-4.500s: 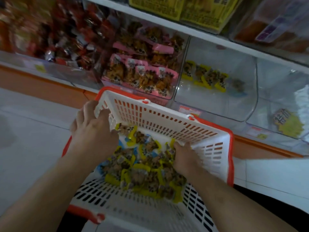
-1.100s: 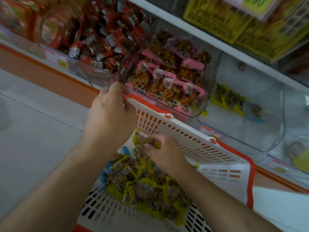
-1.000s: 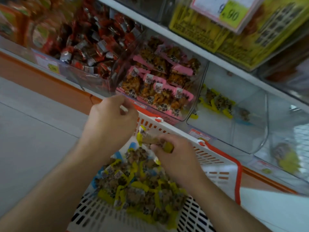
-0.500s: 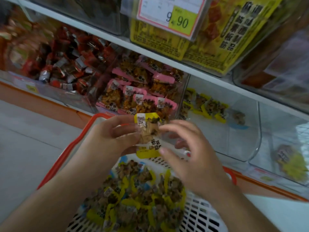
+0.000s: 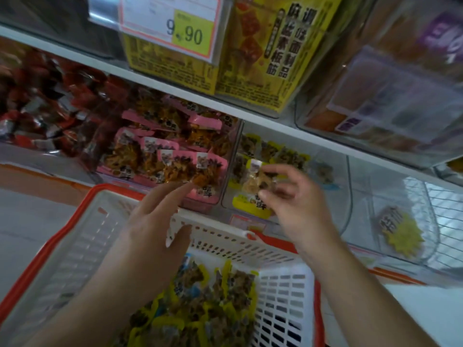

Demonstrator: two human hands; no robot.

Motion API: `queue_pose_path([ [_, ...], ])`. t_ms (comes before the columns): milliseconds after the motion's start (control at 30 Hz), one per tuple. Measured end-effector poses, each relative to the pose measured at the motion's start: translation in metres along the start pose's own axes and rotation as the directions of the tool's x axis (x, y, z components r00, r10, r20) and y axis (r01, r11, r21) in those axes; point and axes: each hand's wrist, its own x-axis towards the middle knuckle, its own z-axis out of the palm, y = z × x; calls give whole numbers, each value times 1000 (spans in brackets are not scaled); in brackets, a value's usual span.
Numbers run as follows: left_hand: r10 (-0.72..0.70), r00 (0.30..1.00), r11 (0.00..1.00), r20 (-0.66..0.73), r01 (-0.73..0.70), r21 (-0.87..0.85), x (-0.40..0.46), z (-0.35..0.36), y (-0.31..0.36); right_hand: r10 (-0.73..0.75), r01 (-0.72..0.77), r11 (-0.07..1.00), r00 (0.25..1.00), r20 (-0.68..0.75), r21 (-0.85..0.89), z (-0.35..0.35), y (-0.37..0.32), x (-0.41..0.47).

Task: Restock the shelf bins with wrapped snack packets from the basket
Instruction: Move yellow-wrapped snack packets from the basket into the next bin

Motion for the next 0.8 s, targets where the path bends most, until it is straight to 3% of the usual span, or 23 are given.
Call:
queue_pose_path([
  [200, -5, 998, 985, 66, -7, 172, 3, 7, -19, 110, -129, 967, 989, -100, -219, -5, 34, 82],
  [467, 3, 999, 978, 38, -11, 208, 9, 14, -29, 69, -78, 883, 997, -36, -464, 14, 70, 121],
  [633, 14, 999, 973, 42, -23, 229, 7, 13, -30, -67, 20, 703, 997, -37, -711, 24, 78, 120],
  [800, 16, 999, 969, 45, -27, 244, 5, 13, -29, -87, 44, 470, 996, 3, -881, 25, 75, 116],
])
